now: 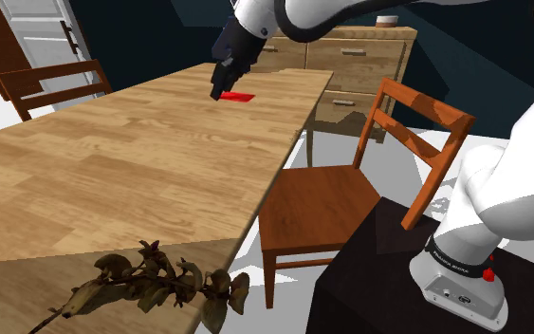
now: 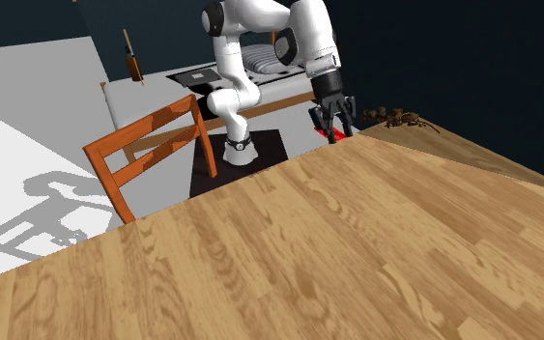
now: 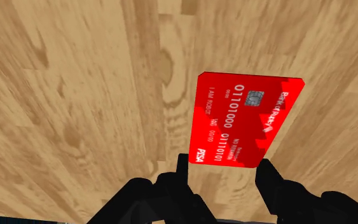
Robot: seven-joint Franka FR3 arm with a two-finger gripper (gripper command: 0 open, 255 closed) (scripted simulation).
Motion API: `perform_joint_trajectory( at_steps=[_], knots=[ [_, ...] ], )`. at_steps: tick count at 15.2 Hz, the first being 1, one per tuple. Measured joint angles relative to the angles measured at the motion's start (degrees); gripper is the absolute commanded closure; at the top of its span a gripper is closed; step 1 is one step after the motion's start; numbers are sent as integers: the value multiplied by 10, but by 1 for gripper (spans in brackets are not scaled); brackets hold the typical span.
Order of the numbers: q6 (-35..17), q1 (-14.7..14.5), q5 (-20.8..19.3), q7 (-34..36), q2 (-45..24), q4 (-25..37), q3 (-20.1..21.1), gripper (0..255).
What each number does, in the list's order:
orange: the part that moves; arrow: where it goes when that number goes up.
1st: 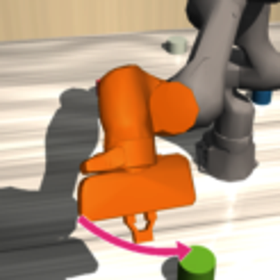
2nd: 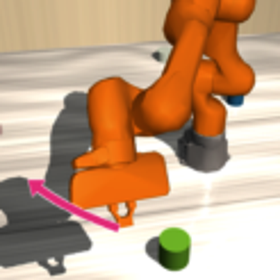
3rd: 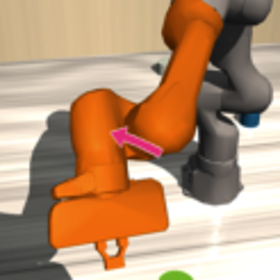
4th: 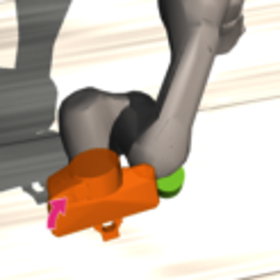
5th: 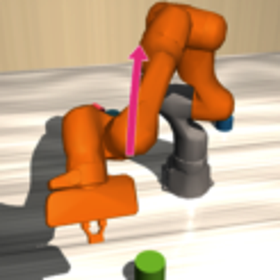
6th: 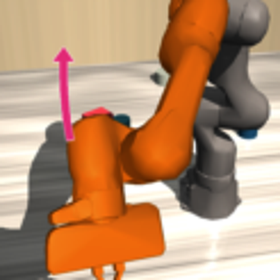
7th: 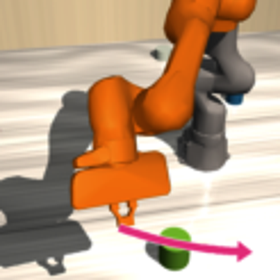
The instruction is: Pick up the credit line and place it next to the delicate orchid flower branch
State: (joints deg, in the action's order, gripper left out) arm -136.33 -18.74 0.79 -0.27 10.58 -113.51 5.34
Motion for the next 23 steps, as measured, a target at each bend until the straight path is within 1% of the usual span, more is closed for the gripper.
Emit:
perform_joint_trajectory(
  at_steps=[1,6,10,12,13,17,21,23],
  knots=[
    [-1,-4,-8,19,4,-5,10,255],
    [8,-20,-52,108,-13,18,59,255],
    [23,-36,-94,186,-35,47,101,255],
    [34,-44,-115,218,-54,72,118,255],
    [34,-49,-126,237,-59,74,127,255],
    [60,-71,-174,305,-103,128,158,255],
    [96,-103,-225,369,-157,197,184,255],
    [115,-124,-254,401,-189,234,194,255]
  ],
)
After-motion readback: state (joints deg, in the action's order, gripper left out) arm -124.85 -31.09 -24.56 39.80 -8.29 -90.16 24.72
